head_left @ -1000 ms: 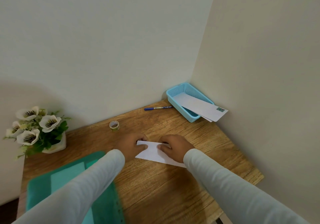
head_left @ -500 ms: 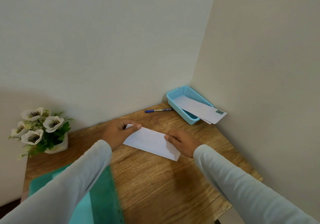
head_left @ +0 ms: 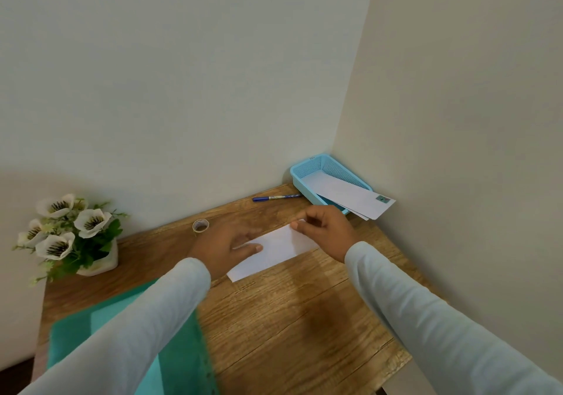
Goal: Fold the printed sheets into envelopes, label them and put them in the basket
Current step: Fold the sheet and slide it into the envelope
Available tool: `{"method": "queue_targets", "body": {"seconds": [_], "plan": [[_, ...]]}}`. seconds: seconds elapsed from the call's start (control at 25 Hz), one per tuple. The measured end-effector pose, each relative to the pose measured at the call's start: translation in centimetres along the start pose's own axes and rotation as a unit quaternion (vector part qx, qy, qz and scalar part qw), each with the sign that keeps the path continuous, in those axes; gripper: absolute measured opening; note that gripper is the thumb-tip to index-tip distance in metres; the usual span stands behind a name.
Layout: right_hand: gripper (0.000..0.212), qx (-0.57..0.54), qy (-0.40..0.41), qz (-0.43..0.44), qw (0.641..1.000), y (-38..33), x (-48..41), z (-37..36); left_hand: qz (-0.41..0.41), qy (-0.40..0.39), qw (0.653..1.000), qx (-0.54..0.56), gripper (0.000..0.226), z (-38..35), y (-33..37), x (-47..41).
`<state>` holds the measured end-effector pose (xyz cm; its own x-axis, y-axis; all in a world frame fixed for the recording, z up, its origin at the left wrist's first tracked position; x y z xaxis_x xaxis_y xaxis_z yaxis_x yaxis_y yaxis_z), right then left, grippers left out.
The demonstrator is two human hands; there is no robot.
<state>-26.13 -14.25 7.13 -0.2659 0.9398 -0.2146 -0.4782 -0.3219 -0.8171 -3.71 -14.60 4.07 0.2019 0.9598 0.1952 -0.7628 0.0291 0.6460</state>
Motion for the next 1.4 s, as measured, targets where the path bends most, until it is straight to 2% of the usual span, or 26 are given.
{"method": "queue_targets", "body": {"seconds": [0.08,0.12,0.24,0.28,0.36,0.44,0.56,0.72,0.84,0.96,1.12,1.32,1.4], "plan": [[0.006,-0.041,-0.010,0.028,0.999,-1.5,-0.7,-1.1,-0.057,0.028,0.998,0.010,0.015,0.2,3.1,-0.2],[0.007,-0.060,0.004,0.036,0.998,-2.1,-1.0,-1.2,-0.058,0.038,0.997,0.045,0.005,0.5,3.7,-0.4],[0.031,-0.127,0.107,0.005,0.986,-1.7,-1.0,0.2,-0.008,0.039,0.975,0.220,0.004,1.0,3.0,-1.0],[0.032,-0.148,0.118,-0.015,0.982,-1.3,-0.8,0.3,-0.001,0.037,0.965,0.259,0.004,1.0,2.8,-0.9],[0.016,-0.155,0.096,-0.042,0.982,-0.6,-0.4,-0.5,0.004,0.022,0.955,0.295,0.008,0.5,2.7,-0.7],[0.021,-0.115,0.077,-0.046,0.989,-0.5,-0.1,-1.0,0.008,0.015,0.956,0.294,0.016,-0.1,2.6,-0.4],[0.031,-0.018,0.020,-0.008,1.000,-1.5,-0.4,-1.4,0.003,0.056,0.952,0.302,0.030,0.8,2.5,-0.2],[0.033,0.088,-0.072,0.040,0.993,-2.8,-0.6,-3.1,-0.034,0.034,0.960,0.275,0.012,1.7,4.1,-0.3],[0.035,0.124,-0.110,0.050,0.985,-2.9,-0.6,-3.9,-0.027,0.032,0.965,0.260,0.010,1.7,3.6,-0.3],[0.029,0.159,-0.151,0.020,0.976,-0.9,0.3,-3.6,0.023,0.058,0.953,0.295,0.009,1.7,0.9,-0.3],[0.021,0.206,-0.173,-0.062,0.961,4.6,3.5,-2.2,0.121,0.093,0.914,0.375,0.009,1.0,-4.3,0.0],[0.019,0.221,-0.147,-0.127,0.956,8.8,5.3,-1.1,0.186,0.070,0.923,0.331,0.008,-2.7,-7.1,-1.0],[0.018,0.231,-0.142,-0.150,0.951,10.1,5.7,-0.5,0.205,0.065,0.921,0.325,0.015,-3.5,-7.5,-1.3]]}}
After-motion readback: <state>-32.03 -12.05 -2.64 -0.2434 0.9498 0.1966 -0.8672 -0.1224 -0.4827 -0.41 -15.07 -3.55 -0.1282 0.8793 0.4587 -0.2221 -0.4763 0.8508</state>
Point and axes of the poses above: each hand's wrist, its own x-axis away from the middle knuckle, its own z-axis out of the back of the hand, y = z × x, the point moved 8 cm from there along -x, towards the middle knuckle, and after that the axes turned 13 degrees about z, right-handed, at the moved point
